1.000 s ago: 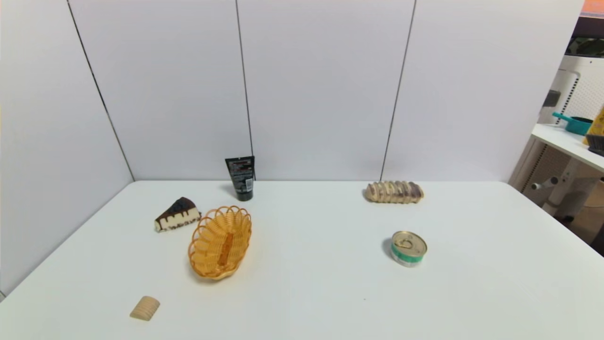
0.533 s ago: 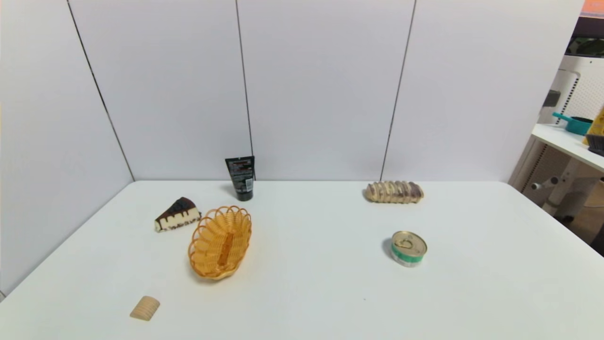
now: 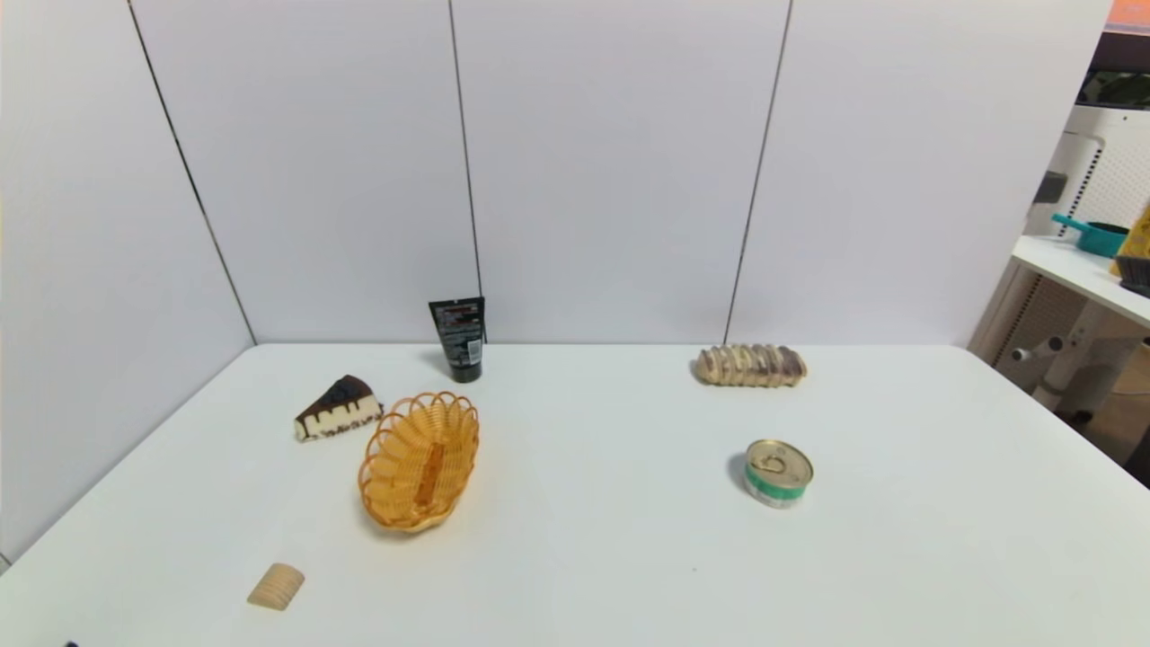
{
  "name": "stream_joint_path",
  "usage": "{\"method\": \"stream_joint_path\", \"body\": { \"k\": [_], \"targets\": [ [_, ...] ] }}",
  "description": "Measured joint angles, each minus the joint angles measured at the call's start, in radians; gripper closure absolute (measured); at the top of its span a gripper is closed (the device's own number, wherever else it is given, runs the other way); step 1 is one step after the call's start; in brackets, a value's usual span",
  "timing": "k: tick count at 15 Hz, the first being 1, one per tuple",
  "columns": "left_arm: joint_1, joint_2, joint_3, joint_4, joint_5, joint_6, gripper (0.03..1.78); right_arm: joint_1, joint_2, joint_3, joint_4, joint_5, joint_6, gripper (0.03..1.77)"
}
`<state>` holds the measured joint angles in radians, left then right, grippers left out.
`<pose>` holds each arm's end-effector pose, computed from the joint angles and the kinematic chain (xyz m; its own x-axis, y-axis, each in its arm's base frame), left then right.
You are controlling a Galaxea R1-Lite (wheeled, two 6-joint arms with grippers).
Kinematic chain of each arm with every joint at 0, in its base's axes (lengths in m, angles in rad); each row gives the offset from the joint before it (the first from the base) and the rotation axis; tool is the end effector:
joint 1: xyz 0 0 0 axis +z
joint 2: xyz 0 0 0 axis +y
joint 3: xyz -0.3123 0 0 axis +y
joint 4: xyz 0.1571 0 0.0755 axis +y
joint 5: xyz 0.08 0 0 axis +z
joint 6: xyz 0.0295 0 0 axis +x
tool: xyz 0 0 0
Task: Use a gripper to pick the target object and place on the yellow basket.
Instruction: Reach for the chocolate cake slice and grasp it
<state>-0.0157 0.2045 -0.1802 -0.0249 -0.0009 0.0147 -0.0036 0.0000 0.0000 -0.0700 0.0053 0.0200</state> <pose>-0.0374 0.0006 0.1351 0.9999 -0.0166 0.0006 0.0166 0.9998 0.0147 -0.0460 0.0003 0.0832 0.9975 0.0017 0.0699 -0.0031 0.9998 0.0196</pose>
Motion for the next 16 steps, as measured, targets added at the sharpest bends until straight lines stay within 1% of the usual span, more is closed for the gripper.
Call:
{"method": "stream_joint_path", "body": {
  "k": [2, 3, 5, 8, 11, 12, 14, 16],
  "targets": [
    [-0.011, 0.125, -0.143, 0.001, 0.025, -0.011, 0.12, 0.000, 0.000, 0.000, 0.000, 0.000, 0.000, 0.10],
    [-0.014, 0.203, -0.224, 0.001, 0.044, -0.014, 0.12, 0.000, 0.000, 0.000, 0.000, 0.000, 0.000, 0.10],
    [-0.020, 0.362, -0.404, 0.001, 0.062, -0.014, 0.12, 0.000, 0.000, 0.000, 0.000, 0.000, 0.000, 0.10],
    [-0.027, 0.637, -0.660, 0.004, 0.073, -0.012, 0.12, 0.000, 0.000, 0.000, 0.000, 0.000, 0.000, 0.10],
    [-0.028, 0.900, -0.893, 0.011, 0.067, -0.007, 0.12, 0.000, 0.000, 0.000, 0.000, 0.000, 0.000, 0.10],
    [-0.026, 0.982, -0.965, 0.020, 0.049, -0.005, 0.12, 0.000, 0.000, 0.000, 0.000, 0.000, 0.000, 0.10],
    [0.006, 1.131, -1.068, 0.036, -0.022, 0.025, 0.12, 0.000, 0.000, 0.000, 0.000, 0.000, 0.000, 0.10],
    [0.078, 1.256, -1.141, 0.039, -0.137, 0.111, 0.12, 0.000, 0.000, 0.000, 0.000, 0.000, 0.000, 0.10]
  ]
}}
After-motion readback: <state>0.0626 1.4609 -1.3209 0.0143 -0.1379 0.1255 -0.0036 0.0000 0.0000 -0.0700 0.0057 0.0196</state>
